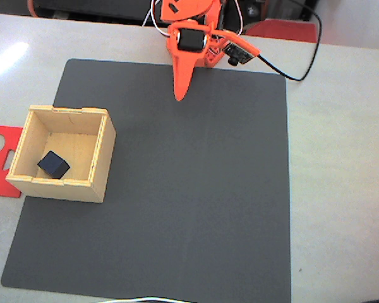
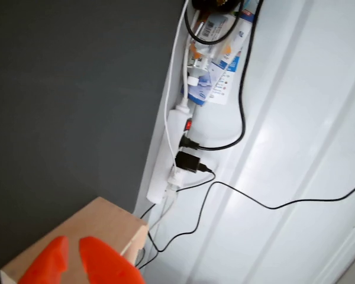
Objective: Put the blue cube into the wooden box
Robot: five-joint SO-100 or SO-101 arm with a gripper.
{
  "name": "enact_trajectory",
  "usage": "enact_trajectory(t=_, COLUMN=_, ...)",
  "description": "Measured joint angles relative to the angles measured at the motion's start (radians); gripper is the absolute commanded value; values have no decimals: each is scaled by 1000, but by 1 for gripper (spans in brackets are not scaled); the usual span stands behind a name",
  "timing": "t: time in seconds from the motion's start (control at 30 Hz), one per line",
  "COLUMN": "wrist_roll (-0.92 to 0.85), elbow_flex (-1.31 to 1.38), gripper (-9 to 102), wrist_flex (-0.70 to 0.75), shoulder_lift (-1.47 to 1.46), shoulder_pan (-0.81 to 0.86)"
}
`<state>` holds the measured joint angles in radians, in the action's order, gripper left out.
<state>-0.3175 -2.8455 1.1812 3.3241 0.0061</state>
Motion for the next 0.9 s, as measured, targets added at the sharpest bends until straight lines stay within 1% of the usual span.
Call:
enact_trajectory(t=0.2, wrist_roll=67, elbow_flex=-98, gripper=0, wrist_flex=0, shoulder_lift=0, shoulder_pan=8)
enact_trajectory(t=0.37, wrist_roll=80, elbow_flex=-164, gripper=0, wrist_flex=-31, shoulder_lift=0, shoulder_pan=8)
enact_trajectory(t=0.9, wrist_roll=98, elbow_flex=-186, gripper=0, wrist_flex=-31, shoulder_lift=0, shoulder_pan=18)
